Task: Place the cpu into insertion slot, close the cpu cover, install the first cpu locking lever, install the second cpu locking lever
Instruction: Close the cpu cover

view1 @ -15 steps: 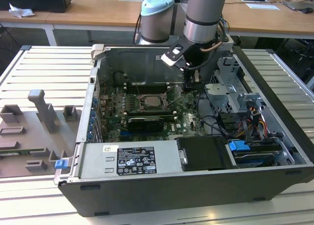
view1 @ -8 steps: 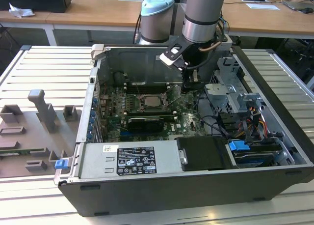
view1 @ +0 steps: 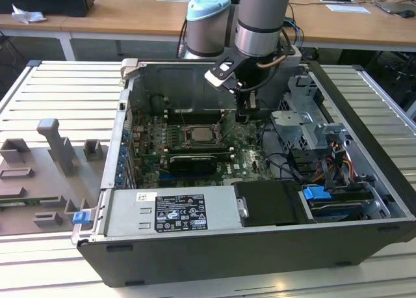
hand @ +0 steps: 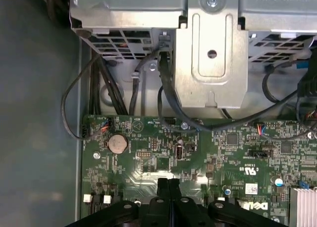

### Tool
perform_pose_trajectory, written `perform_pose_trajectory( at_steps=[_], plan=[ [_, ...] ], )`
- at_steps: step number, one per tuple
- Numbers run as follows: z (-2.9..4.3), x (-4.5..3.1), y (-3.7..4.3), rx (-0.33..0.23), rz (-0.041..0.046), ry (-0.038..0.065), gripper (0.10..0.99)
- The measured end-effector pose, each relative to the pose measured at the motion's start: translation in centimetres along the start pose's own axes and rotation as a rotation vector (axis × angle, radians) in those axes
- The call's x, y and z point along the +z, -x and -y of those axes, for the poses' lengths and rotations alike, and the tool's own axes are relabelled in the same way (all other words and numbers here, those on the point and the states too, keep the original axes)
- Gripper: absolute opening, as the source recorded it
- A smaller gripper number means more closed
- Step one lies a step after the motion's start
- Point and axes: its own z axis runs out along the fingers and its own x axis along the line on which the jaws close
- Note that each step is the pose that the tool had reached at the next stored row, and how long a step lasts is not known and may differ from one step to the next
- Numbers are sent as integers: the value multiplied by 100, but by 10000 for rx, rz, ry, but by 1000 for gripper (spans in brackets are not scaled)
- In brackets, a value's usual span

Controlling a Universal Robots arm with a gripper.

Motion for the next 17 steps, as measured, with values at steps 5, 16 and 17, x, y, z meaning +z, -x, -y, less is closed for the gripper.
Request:
perform_pose_trajectory(
  at_steps=[5, 16, 17],
  plan=[
    [61, -1, -1, 0, -1, 0, 106],
    [119, -2, -3, 0, -1, 0, 106],
    [122, -2, -2, 1, -1, 0, 106]
  ],
)
